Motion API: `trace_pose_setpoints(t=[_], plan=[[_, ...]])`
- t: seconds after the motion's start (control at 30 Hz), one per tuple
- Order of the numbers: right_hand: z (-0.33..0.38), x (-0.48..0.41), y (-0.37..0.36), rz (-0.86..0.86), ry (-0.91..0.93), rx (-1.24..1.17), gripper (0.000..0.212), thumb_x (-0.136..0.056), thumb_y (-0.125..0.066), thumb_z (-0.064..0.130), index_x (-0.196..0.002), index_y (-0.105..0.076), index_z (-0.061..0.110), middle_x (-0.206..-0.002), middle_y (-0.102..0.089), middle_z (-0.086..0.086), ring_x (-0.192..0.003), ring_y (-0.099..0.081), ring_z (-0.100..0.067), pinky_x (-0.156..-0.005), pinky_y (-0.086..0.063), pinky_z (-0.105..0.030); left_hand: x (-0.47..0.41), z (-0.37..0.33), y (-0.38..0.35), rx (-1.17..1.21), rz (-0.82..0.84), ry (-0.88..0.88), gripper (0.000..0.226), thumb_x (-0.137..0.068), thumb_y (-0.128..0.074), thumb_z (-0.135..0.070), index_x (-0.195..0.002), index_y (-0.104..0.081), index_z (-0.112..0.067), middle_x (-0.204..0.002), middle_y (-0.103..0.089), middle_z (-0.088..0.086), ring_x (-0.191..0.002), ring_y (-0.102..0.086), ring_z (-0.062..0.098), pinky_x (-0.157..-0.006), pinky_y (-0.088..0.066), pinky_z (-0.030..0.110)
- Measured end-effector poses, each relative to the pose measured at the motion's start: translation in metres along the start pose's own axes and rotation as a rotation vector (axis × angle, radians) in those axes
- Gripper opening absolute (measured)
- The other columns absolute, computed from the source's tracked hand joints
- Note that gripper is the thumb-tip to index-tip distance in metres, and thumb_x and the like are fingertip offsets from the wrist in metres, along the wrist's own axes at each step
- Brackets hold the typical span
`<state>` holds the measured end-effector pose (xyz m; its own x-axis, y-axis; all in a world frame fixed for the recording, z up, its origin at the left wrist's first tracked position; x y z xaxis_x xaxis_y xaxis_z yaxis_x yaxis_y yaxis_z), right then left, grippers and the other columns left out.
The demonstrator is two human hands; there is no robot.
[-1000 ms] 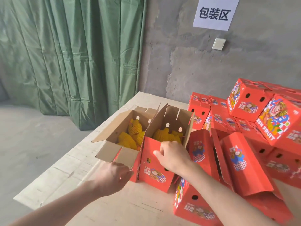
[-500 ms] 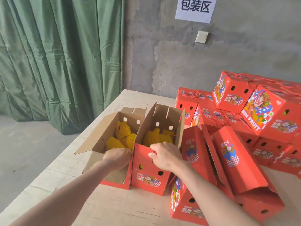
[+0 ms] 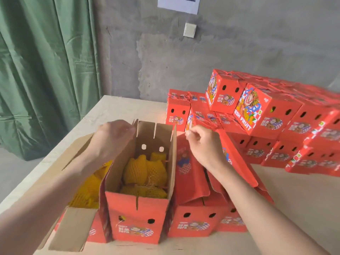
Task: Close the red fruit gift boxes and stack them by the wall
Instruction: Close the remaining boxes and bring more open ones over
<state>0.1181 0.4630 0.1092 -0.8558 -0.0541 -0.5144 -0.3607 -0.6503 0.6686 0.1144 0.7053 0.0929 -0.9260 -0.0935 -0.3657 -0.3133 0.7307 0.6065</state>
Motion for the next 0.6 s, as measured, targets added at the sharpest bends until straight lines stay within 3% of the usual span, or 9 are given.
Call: trace_pose_setpoints(t=[0.1,0.2,0.27,0.37,0.5,0.6], plan=[[-0.079,0.012,0.009,0.194,-0.195,0.288,0.021,-0.095,-0.053,0.022,-0.11,-0.063,0.012,-0.113,-0.065,-0.007,-0.107,-0.058,-0.027,-0.087,-0.043,-0.032,0.009,-0.047,-0.037,-0.086,0.179,-0.106,0.014,-0.091,-0.057,-0.027,-0.092,-0.07,-0.021,-0.091,-0.07,0.0,-0.09,-0.064,0.019,-0.083,-0.05,0.03],[-0.15,0.042,0.017,0.457,-0.336,0.653,0.054,-0.094,-0.05,0.039,-0.142,-0.034,0.02,-0.151,-0.027,-0.009,-0.141,-0.022,-0.034,-0.111,-0.023,-0.047,0.02,-0.093,-0.071,-0.193,0.3,-0.23,0.021,-0.091,-0.057,-0.031,-0.103,-0.07,-0.02,-0.097,-0.07,-0.001,-0.092,-0.064,0.016,-0.084,-0.049,0.029],[-0.177,0.056,0.028,0.471,-0.344,0.596,0.075,-0.09,-0.056,0.044,-0.149,-0.018,0.019,-0.157,-0.01,-0.009,-0.144,-0.011,-0.033,-0.114,-0.022,-0.05,0.029,-0.123,-0.094,-0.22,0.322,-0.308,0.025,-0.091,-0.057,-0.031,-0.11,-0.068,-0.018,-0.102,-0.07,-0.002,-0.095,-0.063,0.016,-0.086,-0.048,0.029],[-0.203,0.071,0.044,0.392,-0.359,0.313,0.099,-0.08,-0.067,0.053,-0.151,-0.01,0.014,-0.155,-0.018,-0.01,-0.142,-0.024,-0.027,-0.112,-0.029,-0.044,0.046,-0.159,-0.145,-0.231,0.37,-0.393,0.024,-0.095,-0.05,-0.025,-0.112,-0.064,-0.014,-0.106,-0.068,0.004,-0.101,-0.062,0.022,-0.087,-0.048,0.033],[-0.222,0.079,0.044,0.458,-0.319,0.208,0.082,-0.076,-0.07,0.049,-0.141,-0.033,0.014,-0.14,-0.044,-0.006,-0.129,-0.042,-0.025,-0.104,-0.038,-0.038,0.055,-0.178,-0.245,-0.351,0.56,-0.324,0.039,-0.096,-0.038,-0.006,-0.135,-0.042,-0.002,-0.129,-0.055,0.016,-0.115,-0.054,0.029,-0.093,-0.04,0.033],[-0.237,0.085,0.039,0.551,-0.288,0.175,0.085,-0.08,-0.064,0.052,-0.148,-0.025,0.018,-0.153,-0.028,0.003,-0.143,-0.02,-0.021,-0.11,-0.029,-0.048,0.055,-0.167,-0.299,-0.451,0.651,-0.189,0.05,-0.091,-0.038,0.002,-0.141,-0.03,0.001,-0.14,-0.043,0.018,-0.124,-0.046,0.028,-0.098,-0.038,0.034]])
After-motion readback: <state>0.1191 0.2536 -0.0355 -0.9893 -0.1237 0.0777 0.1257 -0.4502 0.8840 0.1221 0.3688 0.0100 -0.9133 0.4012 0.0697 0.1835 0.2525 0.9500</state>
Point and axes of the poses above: each hand's wrist, its own x-axis away from the middle knuckle, its own y-axis out of the back of the hand, z = x × y, the point moved 7 cm from there along -x, towards the middle knuckle
